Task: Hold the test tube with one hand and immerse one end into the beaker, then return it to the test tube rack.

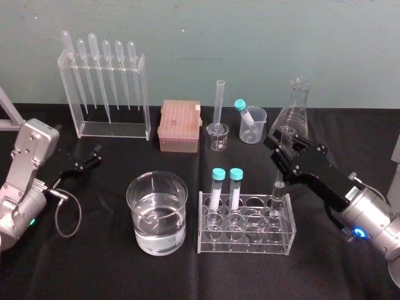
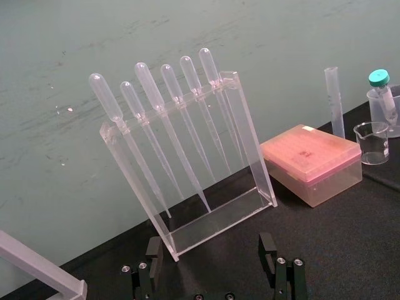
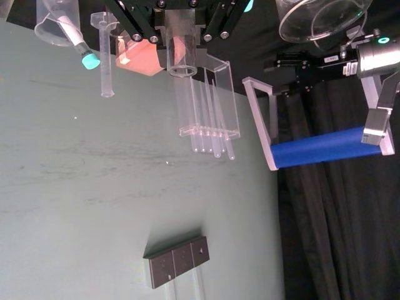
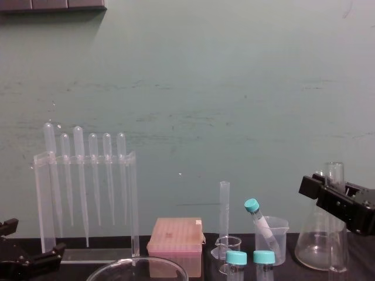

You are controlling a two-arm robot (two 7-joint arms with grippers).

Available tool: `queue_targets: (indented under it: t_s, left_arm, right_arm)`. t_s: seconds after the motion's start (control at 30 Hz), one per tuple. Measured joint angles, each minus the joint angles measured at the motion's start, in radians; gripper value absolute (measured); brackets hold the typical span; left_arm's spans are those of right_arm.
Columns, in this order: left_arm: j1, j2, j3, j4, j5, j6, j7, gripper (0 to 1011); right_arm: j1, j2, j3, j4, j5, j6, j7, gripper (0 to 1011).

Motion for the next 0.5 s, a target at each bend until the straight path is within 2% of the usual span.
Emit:
queue_targets:
  t_s: [0.5]
  left_arm:
    - [0.0, 0.0, 0.0, 0.0, 0.0, 0.0, 0.0, 1000]
  right_arm:
    - [0.024, -0.013, -0.023, 0.059, 0.012, 0.006, 0.022, 225]
